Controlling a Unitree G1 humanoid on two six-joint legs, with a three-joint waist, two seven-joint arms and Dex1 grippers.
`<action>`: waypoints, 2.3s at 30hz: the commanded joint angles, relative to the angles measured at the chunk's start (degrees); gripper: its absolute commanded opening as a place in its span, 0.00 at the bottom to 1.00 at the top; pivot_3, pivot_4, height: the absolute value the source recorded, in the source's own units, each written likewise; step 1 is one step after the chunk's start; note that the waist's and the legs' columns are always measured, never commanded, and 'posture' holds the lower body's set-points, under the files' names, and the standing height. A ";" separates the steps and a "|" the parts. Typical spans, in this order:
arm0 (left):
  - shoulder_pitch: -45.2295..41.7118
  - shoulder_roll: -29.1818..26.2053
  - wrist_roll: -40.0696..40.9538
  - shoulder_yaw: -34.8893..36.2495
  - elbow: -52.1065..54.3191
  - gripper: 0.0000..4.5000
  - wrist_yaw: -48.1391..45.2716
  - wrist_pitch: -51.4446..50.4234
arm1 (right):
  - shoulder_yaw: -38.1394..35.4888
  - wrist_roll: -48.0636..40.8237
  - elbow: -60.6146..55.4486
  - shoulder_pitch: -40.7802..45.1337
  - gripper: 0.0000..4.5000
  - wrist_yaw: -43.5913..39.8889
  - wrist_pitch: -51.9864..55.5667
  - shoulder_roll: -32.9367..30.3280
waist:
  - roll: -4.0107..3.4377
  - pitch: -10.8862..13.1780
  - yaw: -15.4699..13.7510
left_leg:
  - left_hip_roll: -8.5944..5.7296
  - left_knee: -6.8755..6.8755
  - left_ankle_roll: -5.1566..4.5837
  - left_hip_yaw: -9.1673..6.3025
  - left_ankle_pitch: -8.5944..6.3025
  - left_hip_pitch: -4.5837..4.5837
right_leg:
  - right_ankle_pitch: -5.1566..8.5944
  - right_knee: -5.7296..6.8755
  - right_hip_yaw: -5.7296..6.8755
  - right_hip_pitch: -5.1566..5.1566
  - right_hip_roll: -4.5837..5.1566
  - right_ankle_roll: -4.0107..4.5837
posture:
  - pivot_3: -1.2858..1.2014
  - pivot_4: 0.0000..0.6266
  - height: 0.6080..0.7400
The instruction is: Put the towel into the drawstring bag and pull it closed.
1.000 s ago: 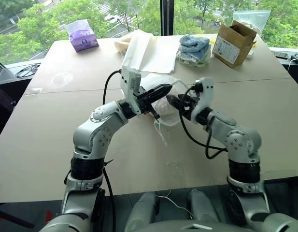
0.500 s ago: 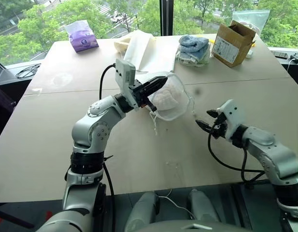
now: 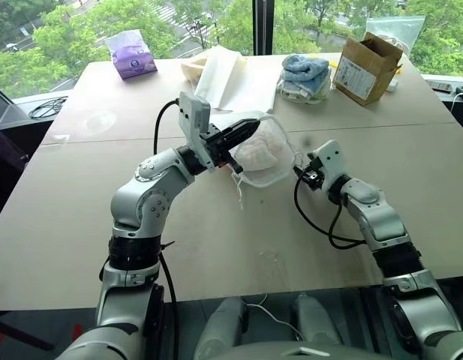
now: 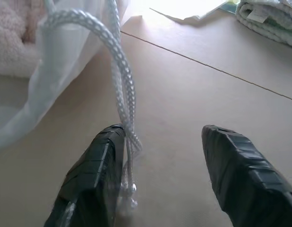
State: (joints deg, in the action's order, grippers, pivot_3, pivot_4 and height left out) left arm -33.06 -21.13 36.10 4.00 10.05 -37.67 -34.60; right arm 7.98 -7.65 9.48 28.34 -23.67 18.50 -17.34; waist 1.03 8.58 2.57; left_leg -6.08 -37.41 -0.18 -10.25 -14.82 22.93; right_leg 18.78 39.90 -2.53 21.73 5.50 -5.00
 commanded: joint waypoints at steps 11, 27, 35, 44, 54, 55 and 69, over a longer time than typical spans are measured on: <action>0.54 -2.81 -1.95 1.00 0.58 0.53 1.69 -1.57 | -5.01 -1.92 -5.02 -0.67 0.00 0.37 1.98 1.50 | -0.01 -0.01 0.19 | 0.01 -0.01 0.00 0.00 0.00 0.00 | 0.00 0.03 -0.01 0.01 -0.01 0.01 | 0.52 0.24 1.00; 30.85 -16.88 -10.54 -0.36 4.41 0.53 -12.59 11.14 | -5.37 -1.59 -5.56 0.85 0.00 0.37 3.63 3.04 | -0.35 0.08 -0.24 | 0.26 0.14 0.04 0.18 0.00 -0.21 | -0.13 0.00 -0.16 0.06 -0.20 0.22 | 0.52 0.24 1.00; 25.41 -13.23 -21.81 -9.14 -7.30 0.53 -14.19 26.14 | -5.46 -1.70 -6.41 1.34 0.00 0.21 4.60 3.16 | -0.36 0.08 -0.15 | 0.27 0.18 0.04 0.17 0.00 -0.20 | -0.13 -0.01 -0.15 0.06 -0.18 0.23 | 0.52 0.24 1.00; 18.92 -8.68 -23.70 -11.25 -15.36 0.53 -15.31 30.81 | -5.15 -1.59 -8.22 0.22 0.00 0.13 5.54 3.16 | -0.35 0.07 0.10 | 0.27 0.18 0.04 0.17 0.00 -0.19 | -0.14 0.01 -0.15 0.06 -0.18 0.23 | 0.52 0.24 1.00; 19.28 -7.32 -20.87 -9.02 -16.59 0.01 -16.33 30.95 | -4.97 -1.39 -9.28 -0.50 0.00 0.29 5.84 3.28 | -0.36 0.07 0.03 | 0.27 0.15 0.04 0.16 0.00 -0.19 | -0.14 0.02 -0.14 0.06 -0.18 0.23 | 0.52 0.24 1.00; 19.35 -6.96 -20.33 -8.56 -16.40 0.01 -16.00 30.45 | -4.95 -1.38 -9.26 -0.51 0.00 0.35 5.79 3.37 | -0.36 0.07 0.03 | 0.27 0.15 0.04 0.16 0.00 -0.19 | -0.14 0.01 -0.14 0.06 -0.19 0.22 | 0.52 0.24 1.00; 28.72 0.17 -26.38 1.55 -5.79 0.01 7.74 34.92 | -6.88 -1.87 -10.27 -1.09 0.00 1.87 5.82 3.27 | -0.35 0.06 -0.03 | 0.28 0.14 0.05 0.16 0.01 -0.18 | -0.14 0.02 -0.15 0.06 -0.16 0.23 | 0.52 0.24 1.00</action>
State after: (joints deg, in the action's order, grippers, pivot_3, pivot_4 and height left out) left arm -5.31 -21.29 13.88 4.00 2.11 -35.49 -2.66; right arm 2.94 -9.02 2.22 27.22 -22.60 24.78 -14.01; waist 0.68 8.64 2.54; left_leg -5.81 -37.27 -0.13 -10.08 -14.81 22.74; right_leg 18.64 39.92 -2.67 21.79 5.34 -4.78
